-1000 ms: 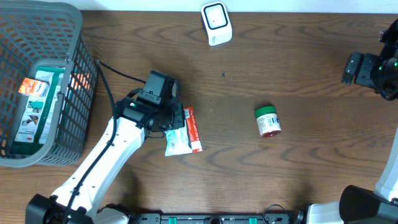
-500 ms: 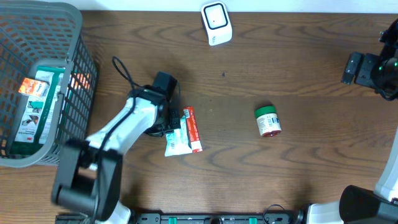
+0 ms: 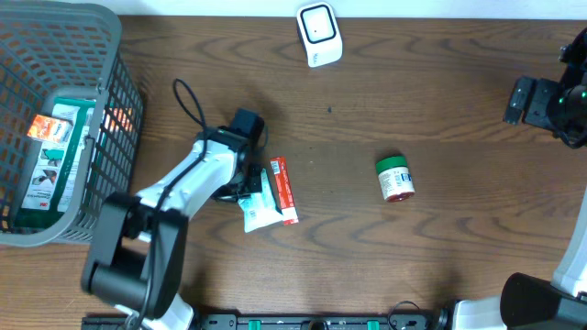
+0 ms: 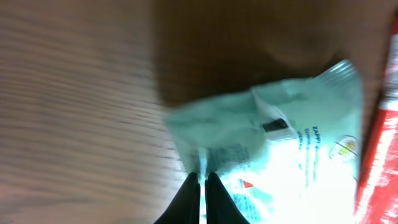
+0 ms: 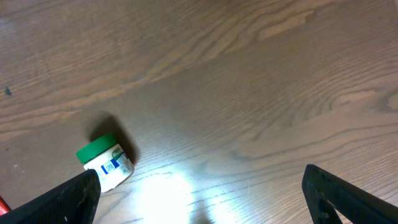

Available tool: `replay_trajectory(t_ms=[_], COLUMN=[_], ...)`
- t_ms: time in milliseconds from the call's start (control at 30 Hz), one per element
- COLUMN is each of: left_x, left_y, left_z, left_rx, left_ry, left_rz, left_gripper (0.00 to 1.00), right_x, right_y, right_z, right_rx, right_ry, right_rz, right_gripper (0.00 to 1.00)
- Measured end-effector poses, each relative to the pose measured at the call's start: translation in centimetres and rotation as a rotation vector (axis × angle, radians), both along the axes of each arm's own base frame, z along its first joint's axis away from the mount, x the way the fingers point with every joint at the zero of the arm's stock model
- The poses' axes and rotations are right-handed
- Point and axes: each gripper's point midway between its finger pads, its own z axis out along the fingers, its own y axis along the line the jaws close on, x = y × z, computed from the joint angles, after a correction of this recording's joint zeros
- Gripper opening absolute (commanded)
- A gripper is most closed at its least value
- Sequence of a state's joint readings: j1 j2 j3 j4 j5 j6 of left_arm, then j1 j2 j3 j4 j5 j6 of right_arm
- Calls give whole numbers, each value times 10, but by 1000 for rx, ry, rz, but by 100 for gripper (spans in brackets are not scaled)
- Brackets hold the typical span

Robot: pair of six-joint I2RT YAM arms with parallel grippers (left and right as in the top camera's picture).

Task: Scan the item barcode
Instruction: 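Lower the mint wipes packet and red tube onto the table, release, then move the left gripper back into the grey basket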

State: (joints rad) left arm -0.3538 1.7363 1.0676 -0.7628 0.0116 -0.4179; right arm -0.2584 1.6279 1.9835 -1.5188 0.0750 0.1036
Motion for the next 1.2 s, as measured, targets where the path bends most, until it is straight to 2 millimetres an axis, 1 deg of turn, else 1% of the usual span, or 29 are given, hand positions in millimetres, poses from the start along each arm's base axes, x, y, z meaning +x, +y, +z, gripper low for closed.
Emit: replay_trajectory(t_ms=[100, 200, 233, 300, 433, 500, 567, 700, 800, 900, 1033, 1200], left_x=[7, 6, 4, 1, -5, -14, -22, -37, -46, -56, -66, -64], left_y=[2, 2, 2, 0, -20, -30, -35, -38, -45, -46, -45, -47], left_z=[35, 65, 69, 72, 65, 57, 48, 26, 12, 1, -6, -6], left_rx=[-17, -45, -53, -73, -179, -236, -263, -287, -328, -343, -348, -355], left_ry=[-112, -189, -195, -188, -141, -95, -49, 33, 78, 126, 160, 152], left_rz=[10, 18, 19, 20, -15, -39, -52, -58, -78, -80, -94, -120], left_gripper=[7, 7, 8, 7, 7, 7, 7, 7, 7, 7, 7, 7], right_x=[0, 0, 0, 0, 0, 0, 0, 0, 0, 0, 0, 0], right_y=[0, 0, 0, 0, 0, 0, 0, 0, 0, 0, 0, 0], right_z=[0, 0, 0, 0, 0, 0, 0, 0, 0, 0, 0, 0], right_rx=[0, 0, 0, 0, 0, 0, 0, 0, 0, 0, 0, 0], right_ry=[0, 0, 0, 0, 0, 0, 0, 0, 0, 0, 0, 0], right_rz=[0, 0, 0, 0, 0, 0, 0, 0, 0, 0, 0, 0], right_gripper=[99, 99, 99, 99, 99, 99, 99, 99, 99, 99, 99, 99])
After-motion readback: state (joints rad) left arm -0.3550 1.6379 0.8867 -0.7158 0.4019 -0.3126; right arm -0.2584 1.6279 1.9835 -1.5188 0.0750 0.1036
